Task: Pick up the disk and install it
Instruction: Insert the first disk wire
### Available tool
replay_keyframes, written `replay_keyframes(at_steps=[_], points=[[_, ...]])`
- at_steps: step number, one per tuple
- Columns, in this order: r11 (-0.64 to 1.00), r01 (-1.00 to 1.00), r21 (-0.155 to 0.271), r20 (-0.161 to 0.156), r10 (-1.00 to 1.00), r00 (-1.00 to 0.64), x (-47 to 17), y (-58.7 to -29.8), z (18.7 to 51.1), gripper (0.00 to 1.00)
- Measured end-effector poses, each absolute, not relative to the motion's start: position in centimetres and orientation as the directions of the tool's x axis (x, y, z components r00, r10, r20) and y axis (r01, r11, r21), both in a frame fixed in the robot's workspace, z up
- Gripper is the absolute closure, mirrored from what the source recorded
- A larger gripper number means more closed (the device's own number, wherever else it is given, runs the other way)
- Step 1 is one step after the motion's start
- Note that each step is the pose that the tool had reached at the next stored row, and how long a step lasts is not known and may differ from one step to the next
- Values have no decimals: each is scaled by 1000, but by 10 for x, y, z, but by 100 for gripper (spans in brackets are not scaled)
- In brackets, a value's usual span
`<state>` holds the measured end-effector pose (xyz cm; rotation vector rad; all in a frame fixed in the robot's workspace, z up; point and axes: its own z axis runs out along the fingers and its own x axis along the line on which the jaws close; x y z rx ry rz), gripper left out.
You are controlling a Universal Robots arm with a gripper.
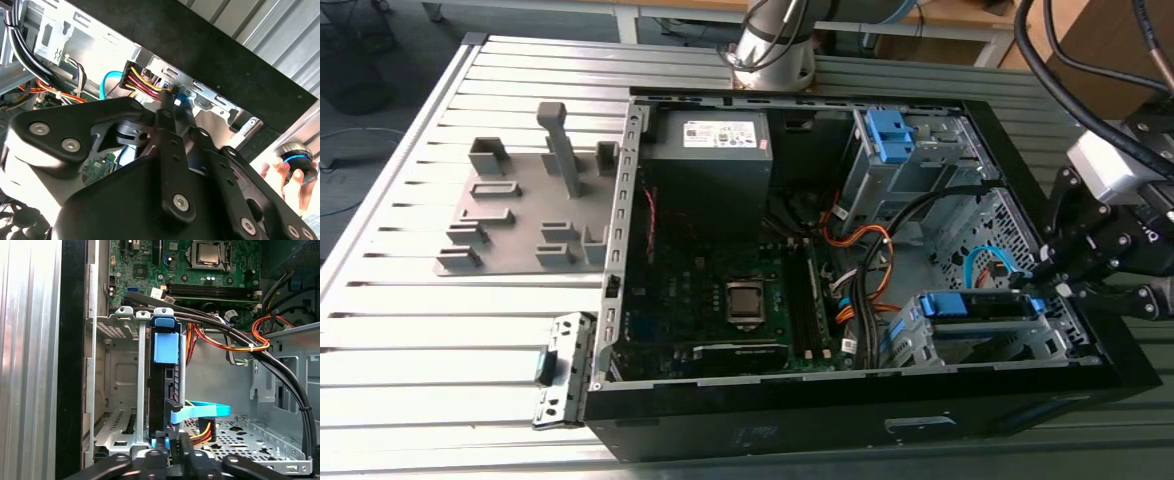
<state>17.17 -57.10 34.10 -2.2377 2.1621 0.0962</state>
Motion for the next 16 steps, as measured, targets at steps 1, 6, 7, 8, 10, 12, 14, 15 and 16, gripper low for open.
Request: replay_keyframes(at_steps=[1,6,7,8,10,12,14,15,16], points=[[-35,-999,22,-64,-997,34,172,-571,341,78],[-35,-999,22,-65,-997,34,172,-571,341,84],[-35,-999,22,-65,-997,34,172,-571,341,84],[-35,-999,22,-65,-997,34,172,-571,341,84],[-35,-999,22,-65,-997,34,172,-571,341,84],[-35,-999,22,-65,-997,34,172,-570,341,84],[-35,-999,22,-65,-997,33,172,-568,342,84],[-35,-999,22,-65,-997,34,172,-567,343,84],[-35,-999,22,-65,-997,34,172,-566,344,84]])
